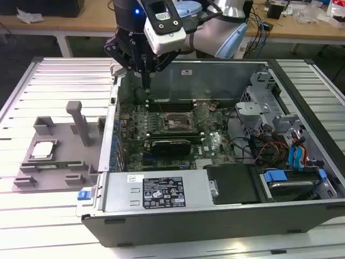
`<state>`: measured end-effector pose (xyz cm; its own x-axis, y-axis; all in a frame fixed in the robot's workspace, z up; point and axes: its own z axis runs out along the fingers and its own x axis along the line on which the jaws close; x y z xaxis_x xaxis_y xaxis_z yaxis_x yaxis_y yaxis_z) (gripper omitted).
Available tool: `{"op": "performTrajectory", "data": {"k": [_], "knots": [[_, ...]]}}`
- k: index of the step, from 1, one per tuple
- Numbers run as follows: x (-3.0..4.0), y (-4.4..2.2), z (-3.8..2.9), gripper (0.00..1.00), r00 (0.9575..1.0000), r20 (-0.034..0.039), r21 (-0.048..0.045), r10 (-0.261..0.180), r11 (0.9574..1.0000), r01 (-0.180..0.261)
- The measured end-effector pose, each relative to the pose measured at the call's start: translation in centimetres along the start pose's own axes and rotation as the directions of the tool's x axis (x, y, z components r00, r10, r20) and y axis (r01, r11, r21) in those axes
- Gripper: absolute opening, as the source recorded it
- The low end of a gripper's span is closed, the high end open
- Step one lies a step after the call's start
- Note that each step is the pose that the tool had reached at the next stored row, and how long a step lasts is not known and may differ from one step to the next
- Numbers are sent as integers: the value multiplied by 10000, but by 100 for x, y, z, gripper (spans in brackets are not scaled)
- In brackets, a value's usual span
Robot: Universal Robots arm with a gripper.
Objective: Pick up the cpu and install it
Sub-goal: 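Reach for the cpu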
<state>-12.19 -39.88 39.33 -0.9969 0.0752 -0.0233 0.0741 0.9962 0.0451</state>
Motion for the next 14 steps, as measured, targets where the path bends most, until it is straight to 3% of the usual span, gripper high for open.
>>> {"op": "performTrajectory", "data": {"k": [2, 3, 14], "knots": [[90, -7, -3, 11, 10000, 0, 0, 2, 10000, -2], [178, -13, -5, 11, 10000, 3, 0, 0, 10000, 0], [559, -41, -15, 11, 10000, 5, 0, 2, 10000, -2]]}}
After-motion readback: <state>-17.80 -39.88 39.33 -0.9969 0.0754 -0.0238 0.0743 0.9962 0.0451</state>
